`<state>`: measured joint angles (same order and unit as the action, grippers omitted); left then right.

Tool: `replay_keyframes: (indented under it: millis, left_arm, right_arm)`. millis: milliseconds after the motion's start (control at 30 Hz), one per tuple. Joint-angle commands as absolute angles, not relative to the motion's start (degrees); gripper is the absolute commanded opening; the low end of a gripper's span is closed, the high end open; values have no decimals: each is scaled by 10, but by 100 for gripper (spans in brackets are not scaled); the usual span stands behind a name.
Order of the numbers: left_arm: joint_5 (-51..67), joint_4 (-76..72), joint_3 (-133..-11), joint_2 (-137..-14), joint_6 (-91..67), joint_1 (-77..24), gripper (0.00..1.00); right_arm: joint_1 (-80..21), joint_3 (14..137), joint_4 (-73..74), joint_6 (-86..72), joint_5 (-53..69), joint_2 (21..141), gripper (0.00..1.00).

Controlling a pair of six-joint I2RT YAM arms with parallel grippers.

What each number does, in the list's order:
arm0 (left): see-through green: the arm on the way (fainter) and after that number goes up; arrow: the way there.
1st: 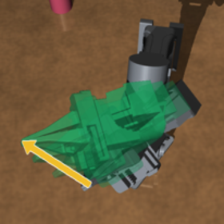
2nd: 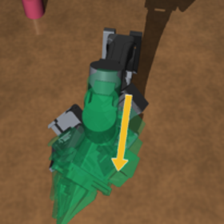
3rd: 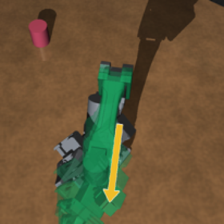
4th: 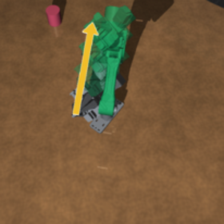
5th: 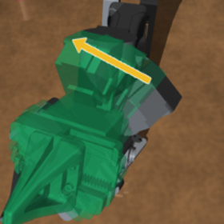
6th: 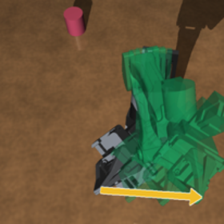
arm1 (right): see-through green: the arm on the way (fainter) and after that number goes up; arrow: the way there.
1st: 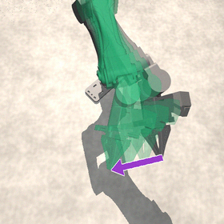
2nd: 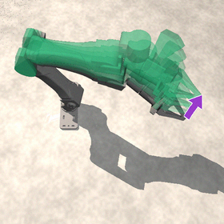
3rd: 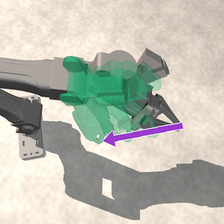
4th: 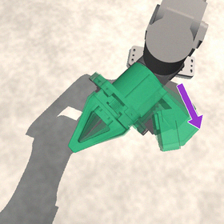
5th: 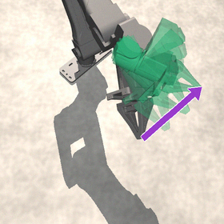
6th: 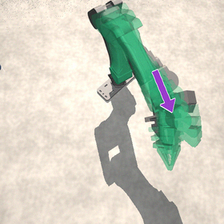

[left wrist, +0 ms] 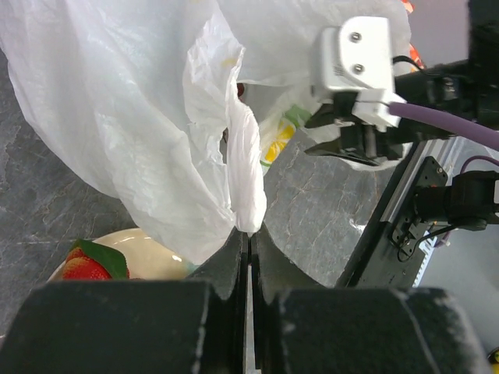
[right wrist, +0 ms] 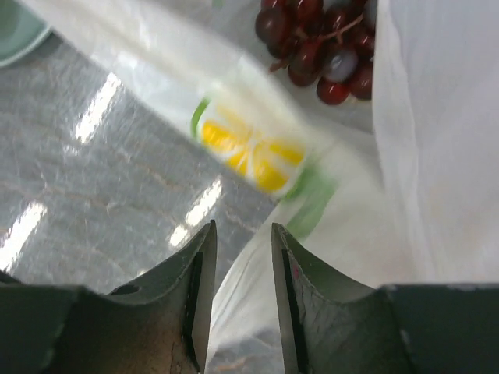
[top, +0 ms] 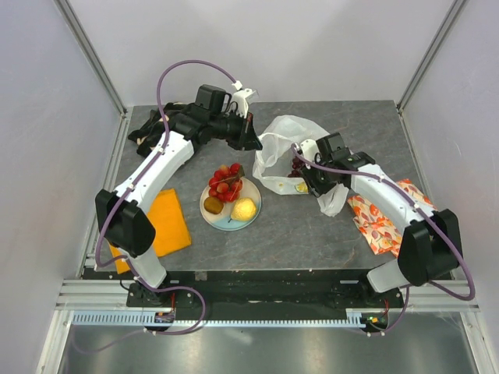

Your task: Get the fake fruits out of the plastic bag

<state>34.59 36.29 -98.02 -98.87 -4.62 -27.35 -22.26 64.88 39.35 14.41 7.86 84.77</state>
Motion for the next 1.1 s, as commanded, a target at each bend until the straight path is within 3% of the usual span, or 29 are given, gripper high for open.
replay_keyframes:
  millis: [0,400,633,867,1067]
  left_arm:
    - [351,349,-982,-991,-53,-274,2]
    - [351,347,-998,-991,-52,-274,2]
    - [347,346,-1005,-991,-49,-275,2]
    - [343,348,-1006,-993,-44,-274,2]
    - [347,348,-1006,-998,-43,-274,2]
  right_arm:
    - [-215,656,465,167,78,850,41]
    - [-198,821,399,155,208,918,37]
    - [-203,836,338,111,137,1040,34]
    - [-203,867,316,99,88,1078,33]
    - [-201,850,297,105,12,1063,51]
